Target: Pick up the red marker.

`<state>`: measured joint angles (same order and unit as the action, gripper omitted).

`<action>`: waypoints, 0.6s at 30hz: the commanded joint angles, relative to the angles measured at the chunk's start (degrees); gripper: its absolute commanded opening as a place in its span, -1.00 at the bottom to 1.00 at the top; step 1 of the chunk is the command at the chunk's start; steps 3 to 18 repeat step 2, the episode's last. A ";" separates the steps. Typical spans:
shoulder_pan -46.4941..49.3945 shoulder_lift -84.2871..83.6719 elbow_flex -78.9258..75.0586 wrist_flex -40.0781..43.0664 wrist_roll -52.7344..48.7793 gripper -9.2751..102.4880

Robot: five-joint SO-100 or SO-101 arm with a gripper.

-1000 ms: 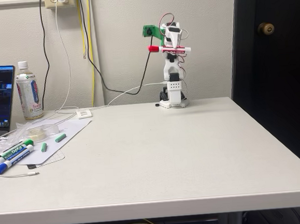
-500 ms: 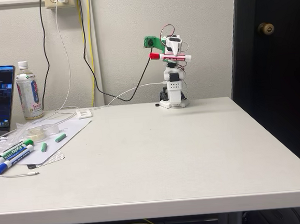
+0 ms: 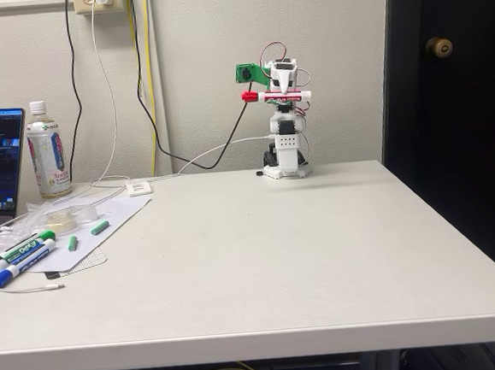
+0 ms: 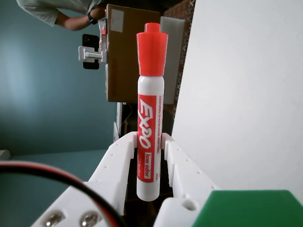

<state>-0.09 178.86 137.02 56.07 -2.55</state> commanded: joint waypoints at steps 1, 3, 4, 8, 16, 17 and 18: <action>-0.09 -0.26 -0.18 -0.44 0.44 -0.83; -0.09 -0.26 -0.09 -0.44 0.44 -0.83; -0.09 -0.26 -0.09 -0.44 0.44 -0.83; -0.09 -0.26 -0.09 -0.44 0.44 -0.83; -0.09 -0.26 -0.09 -0.44 0.44 -0.83; -0.09 -0.26 -0.09 -0.44 0.44 -0.83; -0.09 -0.26 -0.09 -0.44 0.44 -0.83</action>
